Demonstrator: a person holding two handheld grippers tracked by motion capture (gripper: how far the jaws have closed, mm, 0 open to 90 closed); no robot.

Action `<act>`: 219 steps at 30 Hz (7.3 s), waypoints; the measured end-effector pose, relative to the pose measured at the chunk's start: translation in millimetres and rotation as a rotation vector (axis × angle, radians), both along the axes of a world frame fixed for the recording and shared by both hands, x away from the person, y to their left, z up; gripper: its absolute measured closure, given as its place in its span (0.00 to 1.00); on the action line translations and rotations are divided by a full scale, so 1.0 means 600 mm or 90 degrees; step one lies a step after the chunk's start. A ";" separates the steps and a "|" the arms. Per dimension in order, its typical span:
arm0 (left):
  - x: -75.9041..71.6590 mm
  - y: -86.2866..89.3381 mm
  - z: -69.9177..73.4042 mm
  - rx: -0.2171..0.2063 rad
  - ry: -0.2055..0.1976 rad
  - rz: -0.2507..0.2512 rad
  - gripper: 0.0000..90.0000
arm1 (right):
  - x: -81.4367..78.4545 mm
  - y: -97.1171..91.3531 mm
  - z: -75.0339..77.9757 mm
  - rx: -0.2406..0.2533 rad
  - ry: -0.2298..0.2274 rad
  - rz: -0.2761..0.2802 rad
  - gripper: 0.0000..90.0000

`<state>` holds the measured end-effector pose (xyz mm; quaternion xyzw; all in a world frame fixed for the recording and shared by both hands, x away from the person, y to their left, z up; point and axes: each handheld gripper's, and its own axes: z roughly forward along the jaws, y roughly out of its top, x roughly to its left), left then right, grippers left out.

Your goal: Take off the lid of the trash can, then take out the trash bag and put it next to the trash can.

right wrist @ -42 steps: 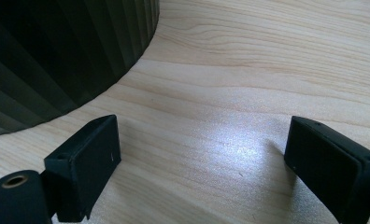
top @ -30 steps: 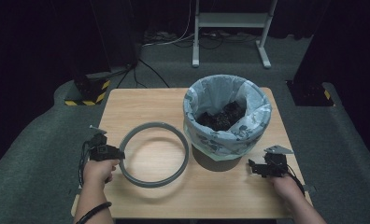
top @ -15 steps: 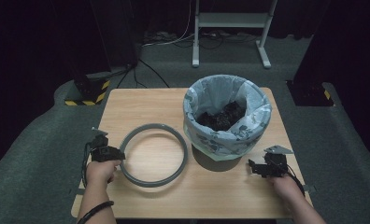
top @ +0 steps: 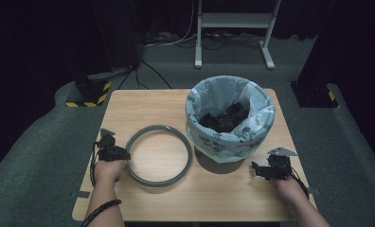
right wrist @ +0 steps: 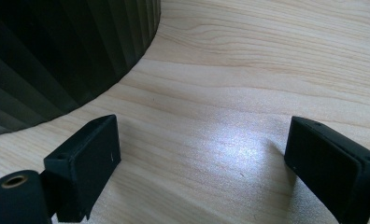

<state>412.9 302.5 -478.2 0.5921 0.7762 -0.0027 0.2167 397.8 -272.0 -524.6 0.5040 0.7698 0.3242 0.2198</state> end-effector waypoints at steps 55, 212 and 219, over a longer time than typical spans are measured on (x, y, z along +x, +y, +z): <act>-0.053 -0.080 0.009 0.137 -0.239 -0.128 0.28 | 0.000 0.000 0.000 0.000 0.001 0.001 0.11; -0.044 -0.326 0.297 -0.044 -0.816 -0.177 1.00 | -0.036 0.084 0.400 0.119 -0.496 -0.085 1.00; -0.049 -0.325 0.319 -0.057 -0.846 -0.195 1.00 | -0.044 0.084 0.419 0.137 -0.526 -0.082 1.00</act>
